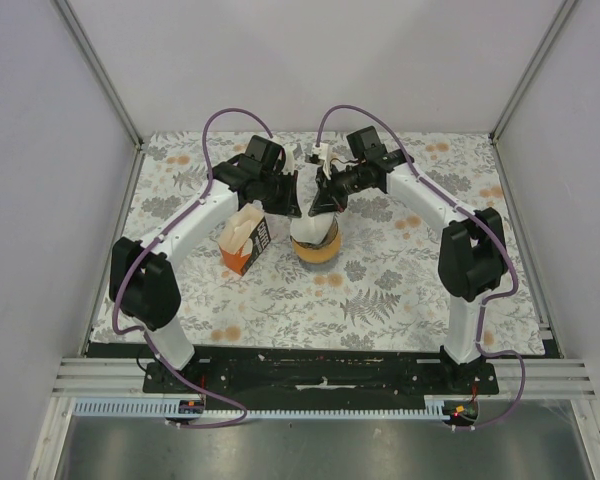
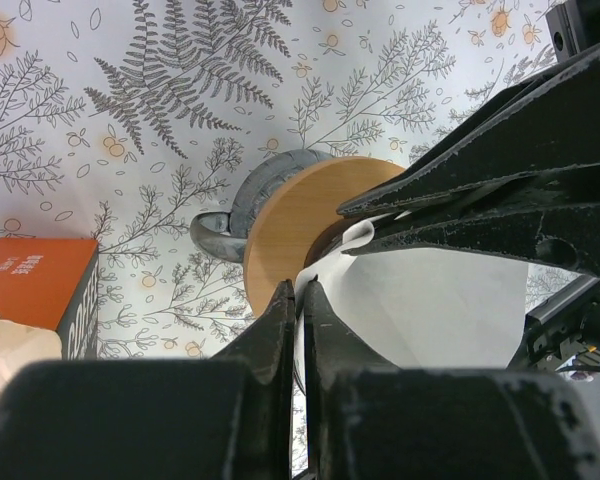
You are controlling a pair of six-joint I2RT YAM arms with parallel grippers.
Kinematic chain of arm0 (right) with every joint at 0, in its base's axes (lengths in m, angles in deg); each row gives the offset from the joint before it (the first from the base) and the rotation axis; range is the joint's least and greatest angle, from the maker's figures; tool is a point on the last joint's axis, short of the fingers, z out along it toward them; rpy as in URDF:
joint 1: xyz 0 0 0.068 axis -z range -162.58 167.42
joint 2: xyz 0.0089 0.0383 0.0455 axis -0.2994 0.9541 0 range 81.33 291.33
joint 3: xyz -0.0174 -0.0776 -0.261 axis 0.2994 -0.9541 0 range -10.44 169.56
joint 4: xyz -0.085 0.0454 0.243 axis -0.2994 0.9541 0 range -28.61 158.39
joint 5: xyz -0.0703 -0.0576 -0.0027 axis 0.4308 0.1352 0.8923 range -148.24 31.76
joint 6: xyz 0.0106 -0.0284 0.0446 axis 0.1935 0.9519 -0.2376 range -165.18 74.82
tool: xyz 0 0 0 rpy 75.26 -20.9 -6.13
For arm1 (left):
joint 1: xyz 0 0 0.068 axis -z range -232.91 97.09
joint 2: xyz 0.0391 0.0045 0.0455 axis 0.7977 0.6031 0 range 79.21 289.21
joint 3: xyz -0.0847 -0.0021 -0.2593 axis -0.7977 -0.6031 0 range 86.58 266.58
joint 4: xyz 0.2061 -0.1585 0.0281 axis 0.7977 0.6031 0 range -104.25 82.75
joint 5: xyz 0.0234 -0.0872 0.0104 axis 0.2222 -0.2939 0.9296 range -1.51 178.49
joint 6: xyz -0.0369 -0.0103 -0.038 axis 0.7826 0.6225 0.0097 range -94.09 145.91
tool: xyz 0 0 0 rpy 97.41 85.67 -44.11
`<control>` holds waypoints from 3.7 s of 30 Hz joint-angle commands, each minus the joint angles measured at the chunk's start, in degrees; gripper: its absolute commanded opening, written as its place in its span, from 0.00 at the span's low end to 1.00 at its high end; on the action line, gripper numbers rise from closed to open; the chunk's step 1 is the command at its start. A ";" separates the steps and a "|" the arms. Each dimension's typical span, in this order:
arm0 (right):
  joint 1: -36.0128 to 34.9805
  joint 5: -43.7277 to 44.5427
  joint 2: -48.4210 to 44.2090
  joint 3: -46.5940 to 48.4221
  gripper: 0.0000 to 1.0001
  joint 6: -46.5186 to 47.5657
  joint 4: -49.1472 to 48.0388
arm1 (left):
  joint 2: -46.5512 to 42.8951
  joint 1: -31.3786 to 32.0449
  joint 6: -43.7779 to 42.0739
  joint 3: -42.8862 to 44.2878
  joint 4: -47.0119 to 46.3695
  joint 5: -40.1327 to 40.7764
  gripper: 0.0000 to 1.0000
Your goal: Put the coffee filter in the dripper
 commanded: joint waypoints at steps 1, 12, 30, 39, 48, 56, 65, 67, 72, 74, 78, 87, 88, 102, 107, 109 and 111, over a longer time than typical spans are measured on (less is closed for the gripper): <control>-0.61 1.16 -0.43 0.22 0.00 2.62 -1.60 | -0.59 0.78 -1.22 0.26 -2.63 -1.08 0.05; -0.43 -0.76 -2.80 -0.49 0.50 -2.12 -5.19 | -0.50 2.01 -1.48 0.35 -2.63 -1.52 0.04; 0.10 -1.73 -2.27 -2.60 0.21 -3.27 -7.31 | -0.85 2.10 -1.75 0.26 -2.63 -0.90 0.05; 0.27 13.98 -7.01 -4.78 0.60 -12.75 -7.22 | -0.85 2.10 -1.48 0.52 -2.72 -0.47 0.06; 0.10 27.79 -13.26 -11.73 0.66 -20.05 -6.00 | -0.76 2.45 -1.22 0.78 -2.55 -0.03 0.08; -1.39 27.71 -11.86 -12.62 0.54 -21.82 -2.57 | -0.41 2.72 -1.04 0.87 -2.46 0.41 0.10; -2.89 28.85 -11.24 -12.00 0.12 -21.20 -2.12 | -0.41 2.81 -1.13 0.35 -2.54 0.33 0.11; -2.98 28.94 -11.15 -12.00 0.04 -21.03 -2.21 | -0.50 2.89 -1.13 0.26 -2.54 0.41 0.11; -2.98 29.20 -11.67 -11.74 0.36 -21.55 -1.51 | -0.50 2.89 -1.04 0.17 -2.54 0.50 0.11; -3.07 29.90 -12.64 -11.56 0.48 -22.77 -1.25 | -0.67 2.89 -1.04 0.17 -2.46 0.85 0.11; -2.98 34.29 -14.40 -9.81 0.62 -27.43 2.08 | -0.94 2.89 -0.96 0.08 -2.46 1.12 0.11; -3.59 36.58 -15.81 -9.71 0.61 -35.44 6.58 | -1.11 2.98 -0.60 -0.09 -2.46 1.03 0.11; -3.68 36.85 -15.81 -10.15 0.59 -35.53 6.66 | -1.11 2.98 -0.60 -0.18 -2.54 1.12 0.12; -4.04 35.80 -13.08 -9.28 0.13 -36.14 7.10 | -0.59 3.07 -0.43 -0.09 -2.54 0.33 0.29; -4.21 35.53 -12.29 -8.31 0.11 -35.97 7.54 | -0.50 3.07 -0.34 -0.88 -2.72 0.15 0.29; -4.12 35.71 -12.20 -8.31 0.22 -35.97 7.54 | -0.76 3.07 -0.43 -1.23 -2.63 -0.02 0.29; -4.12 35.54 -12.47 -8.40 0.37 -35.88 7.63 | -1.11 3.07 -0.34 -1.59 -2.63 -0.29 0.29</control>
